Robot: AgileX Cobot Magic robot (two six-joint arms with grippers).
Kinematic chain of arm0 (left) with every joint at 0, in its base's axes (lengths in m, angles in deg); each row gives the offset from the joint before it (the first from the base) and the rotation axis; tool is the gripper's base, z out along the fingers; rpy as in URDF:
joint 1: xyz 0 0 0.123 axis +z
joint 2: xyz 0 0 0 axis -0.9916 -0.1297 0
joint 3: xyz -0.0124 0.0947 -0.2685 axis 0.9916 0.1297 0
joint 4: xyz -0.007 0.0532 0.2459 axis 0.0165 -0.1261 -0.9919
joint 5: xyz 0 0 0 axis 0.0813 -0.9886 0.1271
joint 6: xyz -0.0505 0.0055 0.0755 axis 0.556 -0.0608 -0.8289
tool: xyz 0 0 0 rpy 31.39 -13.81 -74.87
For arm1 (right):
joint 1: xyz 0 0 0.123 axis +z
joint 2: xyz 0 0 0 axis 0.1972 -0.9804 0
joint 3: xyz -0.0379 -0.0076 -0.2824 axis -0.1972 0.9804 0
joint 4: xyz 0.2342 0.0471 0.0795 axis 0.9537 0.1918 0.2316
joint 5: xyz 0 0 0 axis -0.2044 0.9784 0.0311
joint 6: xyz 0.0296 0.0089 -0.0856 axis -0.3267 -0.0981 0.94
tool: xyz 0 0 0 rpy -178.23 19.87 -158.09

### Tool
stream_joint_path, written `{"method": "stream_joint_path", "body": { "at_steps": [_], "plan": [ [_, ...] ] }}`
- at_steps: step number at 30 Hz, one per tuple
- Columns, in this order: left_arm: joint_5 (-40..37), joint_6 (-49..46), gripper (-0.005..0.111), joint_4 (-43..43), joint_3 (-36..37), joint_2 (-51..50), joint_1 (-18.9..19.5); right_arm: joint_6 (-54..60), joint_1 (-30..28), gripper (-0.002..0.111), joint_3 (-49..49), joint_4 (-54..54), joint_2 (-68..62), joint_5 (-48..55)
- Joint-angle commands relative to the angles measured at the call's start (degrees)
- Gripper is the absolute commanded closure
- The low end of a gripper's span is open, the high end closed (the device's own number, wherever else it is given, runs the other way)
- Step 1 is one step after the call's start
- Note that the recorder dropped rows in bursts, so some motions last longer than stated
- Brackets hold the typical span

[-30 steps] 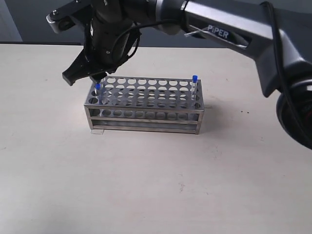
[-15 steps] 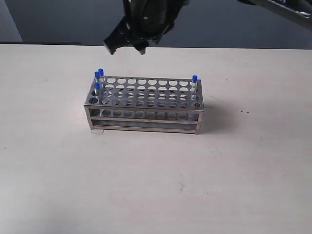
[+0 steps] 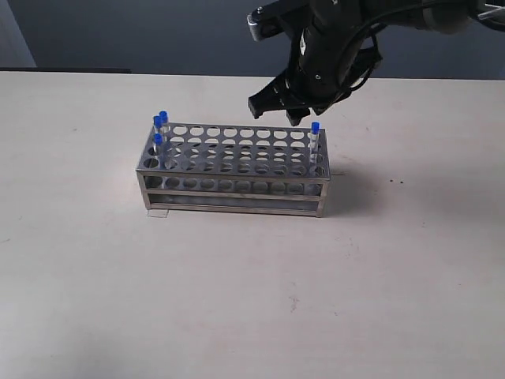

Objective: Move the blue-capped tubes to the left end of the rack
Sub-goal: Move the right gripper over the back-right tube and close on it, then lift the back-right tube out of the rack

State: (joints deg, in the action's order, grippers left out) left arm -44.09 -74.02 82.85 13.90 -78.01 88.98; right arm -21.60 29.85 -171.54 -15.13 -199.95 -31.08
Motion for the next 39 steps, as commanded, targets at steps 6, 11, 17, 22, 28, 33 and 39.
{"method": "stream_joint_path", "body": {
  "at_steps": [6,11,17,22,28,33,39],
  "plan": [
    [0.7,0.1,0.106,0.3,0.2,-0.2,-0.3,-2.7,-0.6,0.069,0.6,-5.6,-1.7,-1.1],
    [0.7,0.1,0.106,0.3,0.2,-0.2,-0.3,-4.0,-1.1,0.069,0.6,-8.2,-2.7,-1.9],
    [0.7,0.1,0.106,0.3,0.2,-0.2,-0.3,-4.2,-2.4,0.069,0.6,-5.9,-5.2,-2.2],
    [0.7,0.1,0.106,0.3,0.2,-0.2,-0.3,-4.2,-2.5,0.079,0.6,-5.8,-5.5,-3.8],
    [0.7,0.1,0.106,0.3,0.2,-0.2,-0.3,-4.2,-2.5,0.108,0.6,-5.6,-5.5,-4.6],
    [1.2,0.1,0.106,0.3,0.2,-0.2,-0.3,-4.2,-2.1,0.108,0.6,-5.1,-3.1,-4.4],
    [0.8,0.1,0.106,0.3,0.2,-0.2,-0.3,-4.2,-1.2,0.108,0.6,-5.1,1.4,-6.3]
  ]
}}
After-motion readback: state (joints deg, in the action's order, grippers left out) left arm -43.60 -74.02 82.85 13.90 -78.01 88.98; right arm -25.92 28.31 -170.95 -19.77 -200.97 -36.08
